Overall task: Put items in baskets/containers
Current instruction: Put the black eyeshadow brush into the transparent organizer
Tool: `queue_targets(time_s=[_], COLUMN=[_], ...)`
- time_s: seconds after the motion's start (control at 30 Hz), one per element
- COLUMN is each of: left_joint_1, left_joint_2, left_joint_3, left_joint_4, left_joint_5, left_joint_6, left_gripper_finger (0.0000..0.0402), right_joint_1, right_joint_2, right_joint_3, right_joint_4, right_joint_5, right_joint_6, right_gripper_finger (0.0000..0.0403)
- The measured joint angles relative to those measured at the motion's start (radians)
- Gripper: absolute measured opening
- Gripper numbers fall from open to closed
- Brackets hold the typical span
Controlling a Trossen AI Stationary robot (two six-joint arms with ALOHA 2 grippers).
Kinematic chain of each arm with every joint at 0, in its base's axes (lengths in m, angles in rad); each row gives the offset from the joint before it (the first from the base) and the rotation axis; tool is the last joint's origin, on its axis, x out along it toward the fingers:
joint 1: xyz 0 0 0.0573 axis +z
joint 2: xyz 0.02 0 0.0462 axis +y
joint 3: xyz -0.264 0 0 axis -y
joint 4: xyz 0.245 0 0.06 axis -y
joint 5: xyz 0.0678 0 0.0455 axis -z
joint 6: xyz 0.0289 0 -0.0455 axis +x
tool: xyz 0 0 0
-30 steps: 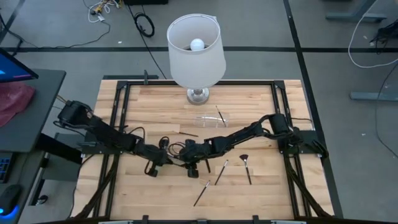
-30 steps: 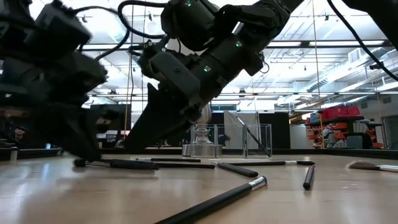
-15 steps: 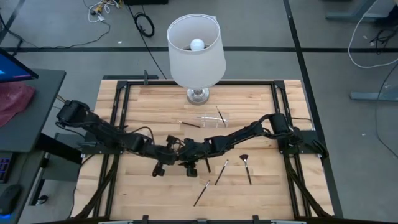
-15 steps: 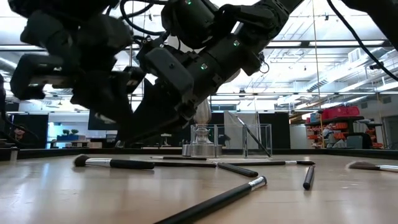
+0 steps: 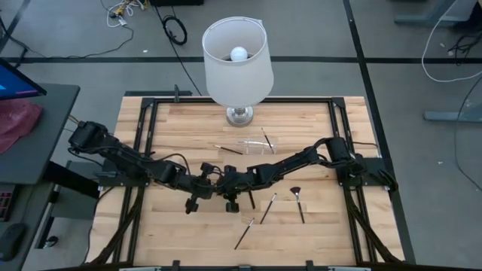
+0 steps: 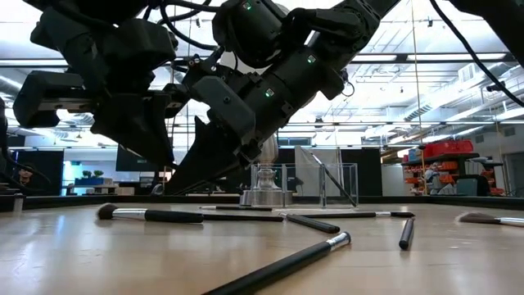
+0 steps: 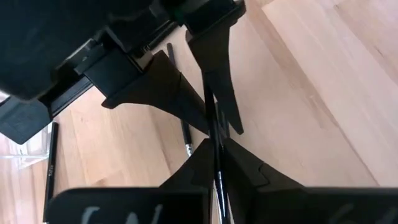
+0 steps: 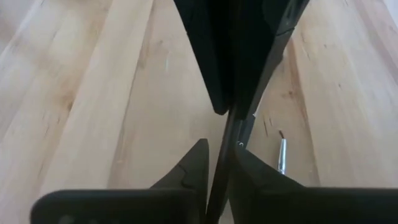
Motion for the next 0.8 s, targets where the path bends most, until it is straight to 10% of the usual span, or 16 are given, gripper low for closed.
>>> queue_targets(time_s=[0.5, 0.8], left_joint_1=[0.003, 0.004], left_joint_2=[0.001, 0.001], left_joint_3=[-0.002, -0.002], left_joint_4=[-0.013, -0.004], left_joint_5=[0.054, 0.051], left_joint_6=[0.021, 0.035], left_gripper_finger=[0.0024, 0.0026], right_joint_1=[0.0, 0.0], right_joint_2=[0.0, 0.0], right_joint_3=[-0.001, -0.001], right_joint_4=[0.059, 0.05], right_joint_5=[-0.008, -0.005], right_joint_6=[-0.013, -0.014], right_gripper_finger=[0.0116, 0.006])
